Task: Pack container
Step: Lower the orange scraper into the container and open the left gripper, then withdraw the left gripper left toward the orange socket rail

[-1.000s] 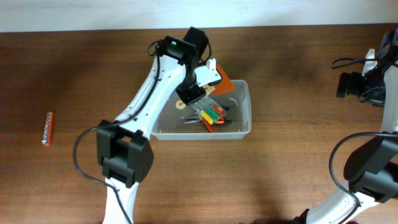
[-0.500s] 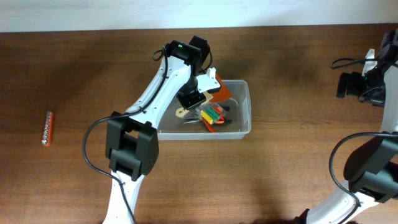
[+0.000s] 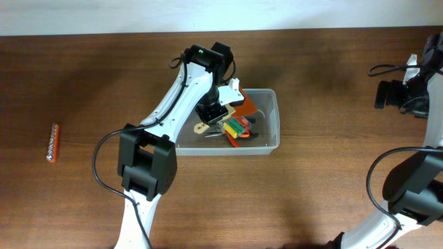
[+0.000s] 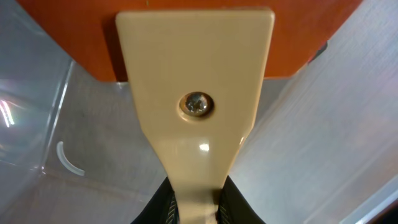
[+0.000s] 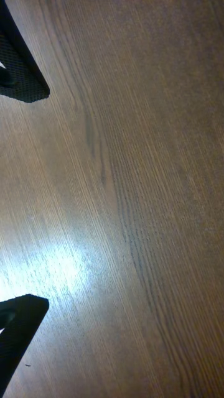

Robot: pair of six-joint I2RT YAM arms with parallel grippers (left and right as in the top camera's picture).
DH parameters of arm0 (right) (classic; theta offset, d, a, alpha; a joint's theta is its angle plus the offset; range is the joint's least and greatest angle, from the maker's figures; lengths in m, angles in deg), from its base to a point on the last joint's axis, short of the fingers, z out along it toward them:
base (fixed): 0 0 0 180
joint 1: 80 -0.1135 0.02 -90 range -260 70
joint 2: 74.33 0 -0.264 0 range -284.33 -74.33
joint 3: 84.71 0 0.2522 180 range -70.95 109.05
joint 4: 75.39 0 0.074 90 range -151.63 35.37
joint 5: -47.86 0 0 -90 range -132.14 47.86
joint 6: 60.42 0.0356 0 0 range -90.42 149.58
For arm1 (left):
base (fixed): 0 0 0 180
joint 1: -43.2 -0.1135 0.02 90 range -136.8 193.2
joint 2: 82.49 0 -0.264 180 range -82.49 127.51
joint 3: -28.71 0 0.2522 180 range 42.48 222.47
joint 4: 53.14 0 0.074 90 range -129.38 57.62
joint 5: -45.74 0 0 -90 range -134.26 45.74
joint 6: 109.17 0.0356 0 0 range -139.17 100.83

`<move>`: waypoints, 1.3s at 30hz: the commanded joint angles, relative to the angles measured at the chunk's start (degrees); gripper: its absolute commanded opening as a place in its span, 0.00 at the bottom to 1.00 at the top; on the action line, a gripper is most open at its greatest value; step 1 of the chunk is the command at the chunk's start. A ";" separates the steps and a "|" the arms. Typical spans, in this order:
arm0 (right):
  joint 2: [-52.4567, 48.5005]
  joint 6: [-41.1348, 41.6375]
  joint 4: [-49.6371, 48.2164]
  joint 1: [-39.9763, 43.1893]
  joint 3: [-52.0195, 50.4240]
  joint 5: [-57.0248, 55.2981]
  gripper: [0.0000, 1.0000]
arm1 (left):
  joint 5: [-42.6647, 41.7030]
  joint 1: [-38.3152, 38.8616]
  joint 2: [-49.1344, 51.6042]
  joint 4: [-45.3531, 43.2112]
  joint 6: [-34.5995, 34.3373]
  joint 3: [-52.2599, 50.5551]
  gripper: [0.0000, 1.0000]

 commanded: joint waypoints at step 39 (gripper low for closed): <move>-0.09 0.52 -0.17 0.31 -0.15 0.13 0.99 | -1.20 -0.24 1.14 0.96 0.24 4.59 0.49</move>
